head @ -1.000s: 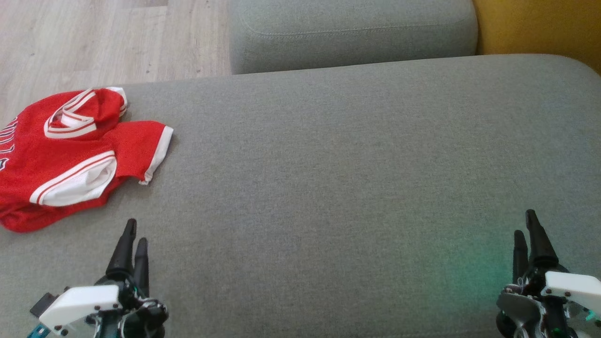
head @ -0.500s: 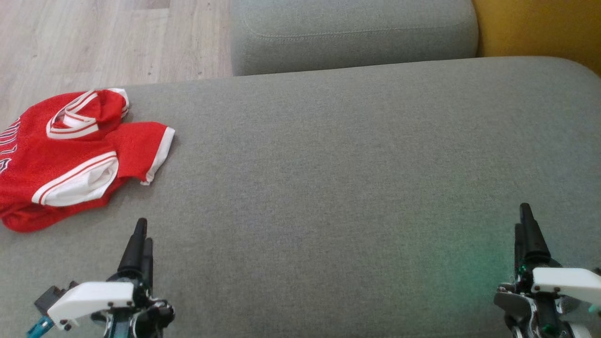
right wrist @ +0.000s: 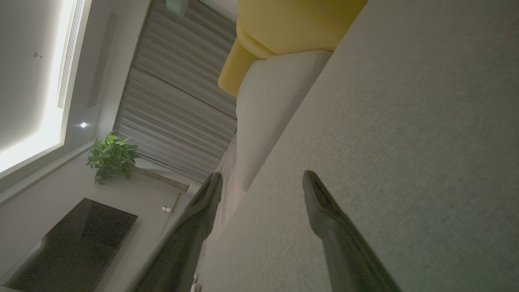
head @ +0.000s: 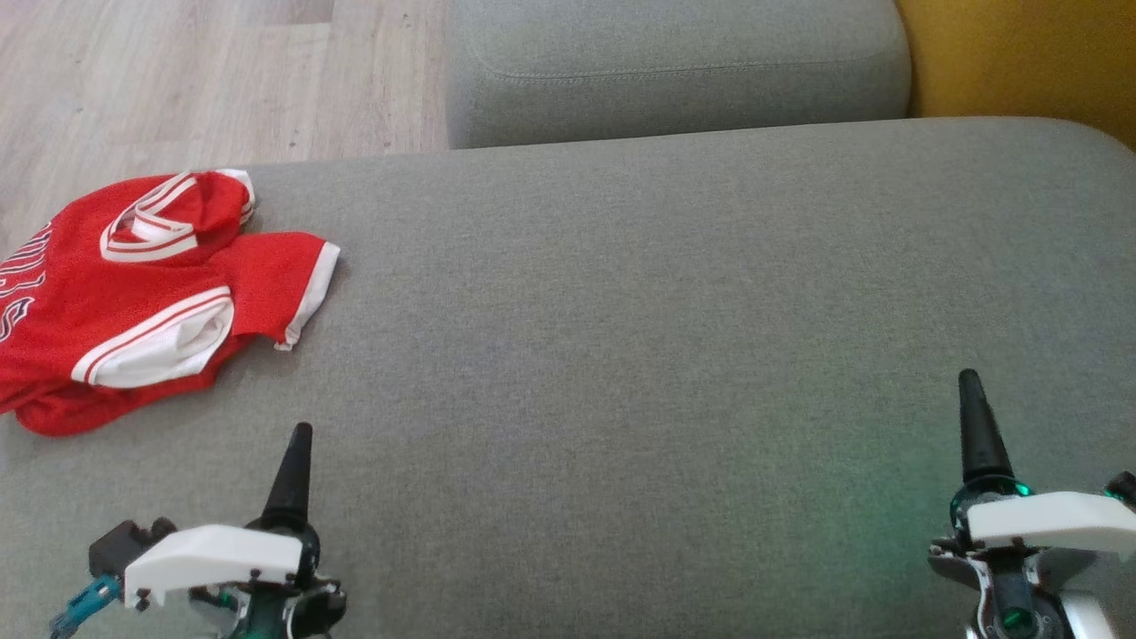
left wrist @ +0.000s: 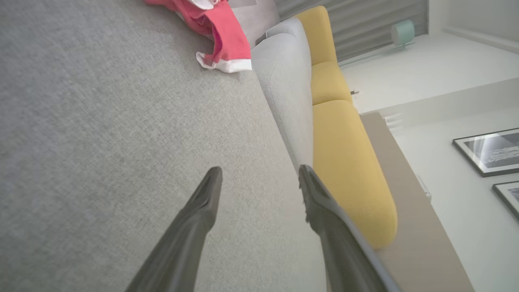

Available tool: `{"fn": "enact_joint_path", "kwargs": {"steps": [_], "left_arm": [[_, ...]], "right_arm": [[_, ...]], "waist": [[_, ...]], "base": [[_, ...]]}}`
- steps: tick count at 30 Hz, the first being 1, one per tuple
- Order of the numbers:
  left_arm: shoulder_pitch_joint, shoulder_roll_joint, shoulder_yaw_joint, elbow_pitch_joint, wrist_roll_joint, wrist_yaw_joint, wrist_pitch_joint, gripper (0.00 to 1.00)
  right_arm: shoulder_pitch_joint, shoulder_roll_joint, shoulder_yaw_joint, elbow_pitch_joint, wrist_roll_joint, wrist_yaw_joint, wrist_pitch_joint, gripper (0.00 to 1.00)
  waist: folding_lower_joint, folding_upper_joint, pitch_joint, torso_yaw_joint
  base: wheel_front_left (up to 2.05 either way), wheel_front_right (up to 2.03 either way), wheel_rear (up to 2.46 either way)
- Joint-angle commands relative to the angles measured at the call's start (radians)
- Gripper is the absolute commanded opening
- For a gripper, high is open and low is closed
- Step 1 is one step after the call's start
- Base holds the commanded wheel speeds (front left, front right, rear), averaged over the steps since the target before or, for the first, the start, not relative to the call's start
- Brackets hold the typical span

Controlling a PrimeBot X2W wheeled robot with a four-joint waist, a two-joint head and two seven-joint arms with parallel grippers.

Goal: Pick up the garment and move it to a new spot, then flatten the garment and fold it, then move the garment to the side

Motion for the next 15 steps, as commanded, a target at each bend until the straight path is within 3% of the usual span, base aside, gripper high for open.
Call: {"fn": "enact_joint_path", "kwargs": {"steps": [1, 15], "left_arm": [[-0.054, 0.018, 0.004, -0.032, 0.028, 0.004, -0.009, 1.0], [-0.05, 0.033, -0.026, -0.039, 0.264, 0.044, -0.053, 1.0]], "right_arm": [[-0.012, -0.024, 0.011, -0.04, -0.032, 0.0, -0.013, 1.0], [-0.015, -0.035, 0.059, -0.031, -0.28, 0.0, -0.057, 1.0]], "waist": [[0.0, 0.0, -0.001, 0.001], [0.0, 0.0, -0.011, 0.011]], "base": [[0.0, 0.0, 0.0], [0.0, 0.0, 0.0]]}}
